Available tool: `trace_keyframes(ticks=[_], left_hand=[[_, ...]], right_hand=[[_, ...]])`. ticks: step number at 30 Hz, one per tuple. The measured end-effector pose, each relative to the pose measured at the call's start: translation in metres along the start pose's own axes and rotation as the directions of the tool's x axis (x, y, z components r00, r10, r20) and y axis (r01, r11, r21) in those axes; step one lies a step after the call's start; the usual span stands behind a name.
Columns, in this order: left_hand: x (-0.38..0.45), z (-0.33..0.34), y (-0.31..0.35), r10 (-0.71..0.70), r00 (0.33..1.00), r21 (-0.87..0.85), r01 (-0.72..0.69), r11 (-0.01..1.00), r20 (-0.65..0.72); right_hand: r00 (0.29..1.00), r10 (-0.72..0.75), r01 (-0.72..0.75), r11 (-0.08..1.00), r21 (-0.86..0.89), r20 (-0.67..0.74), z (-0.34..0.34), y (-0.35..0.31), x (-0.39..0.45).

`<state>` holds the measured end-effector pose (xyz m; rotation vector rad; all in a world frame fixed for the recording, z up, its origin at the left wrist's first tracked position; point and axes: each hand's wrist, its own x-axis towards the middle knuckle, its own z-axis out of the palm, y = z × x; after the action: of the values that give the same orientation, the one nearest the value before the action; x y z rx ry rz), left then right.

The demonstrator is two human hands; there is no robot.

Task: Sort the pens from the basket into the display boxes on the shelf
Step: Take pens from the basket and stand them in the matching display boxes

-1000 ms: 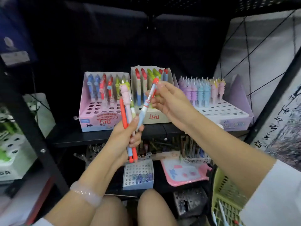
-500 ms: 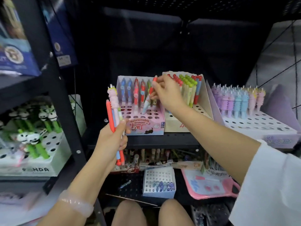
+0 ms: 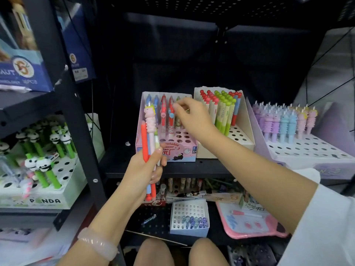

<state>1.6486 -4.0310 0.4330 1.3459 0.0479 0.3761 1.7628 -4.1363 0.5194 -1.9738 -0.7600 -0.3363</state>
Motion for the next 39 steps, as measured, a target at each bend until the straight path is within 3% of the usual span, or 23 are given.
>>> trace_keyframes(ticks=[2,5,12,18,20,26,31,34,37,39], left_hand=[[-0.001,0.007,0.001,-0.006,0.998,-0.012,0.007,1.000,0.060],[-0.006,0.018,0.000,-0.003,0.992,-0.016,0.005,1.000,0.125],[-0.005,0.036,-0.005,-0.005,0.998,0.060,0.001,0.998,0.066],[0.005,0.069,-0.008,-0.038,0.996,0.064,0.032,0.997,0.087],[0.007,0.077,-0.011,-0.075,0.994,0.051,0.071,0.996,0.082],[0.007,0.083,-0.016,-0.142,0.984,-0.098,0.152,0.984,0.105],[0.006,0.080,-0.014,-0.191,0.970,-0.214,0.221,0.951,0.153],[0.005,0.076,-0.011,-0.209,0.965,-0.251,0.244,0.937,0.158],[0.006,0.068,-0.009,-0.174,0.978,-0.172,0.192,0.966,0.115],[0.006,0.058,-0.008,-0.105,0.994,-0.020,0.106,0.994,0.036]], right_hand=[[0.974,0.070,-0.119,0.968,0.222,0.217,-0.001,-0.005,-0.007],[0.919,0.097,-0.206,0.944,0.257,0.383,-0.003,-0.003,-0.019],[0.972,0.162,-0.216,0.896,0.387,0.168,-0.037,0.015,-0.026],[0.970,0.229,-0.236,0.799,0.553,0.083,-0.063,0.031,-0.037],[0.964,0.253,-0.249,0.759,0.602,0.079,-0.070,0.036,-0.041],[0.980,0.191,-0.195,0.841,0.505,0.061,-0.088,0.043,-0.042],[0.970,0.137,-0.240,0.684,0.689,0.201,-0.090,0.039,-0.038],[0.959,0.063,-0.248,0.656,0.713,0.276,-0.089,0.037,-0.037],[0.968,0.041,-0.201,0.712,0.672,0.247,-0.085,0.033,-0.033],[0.987,0.084,-0.153,0.757,0.636,0.137,-0.081,0.027,-0.026]])
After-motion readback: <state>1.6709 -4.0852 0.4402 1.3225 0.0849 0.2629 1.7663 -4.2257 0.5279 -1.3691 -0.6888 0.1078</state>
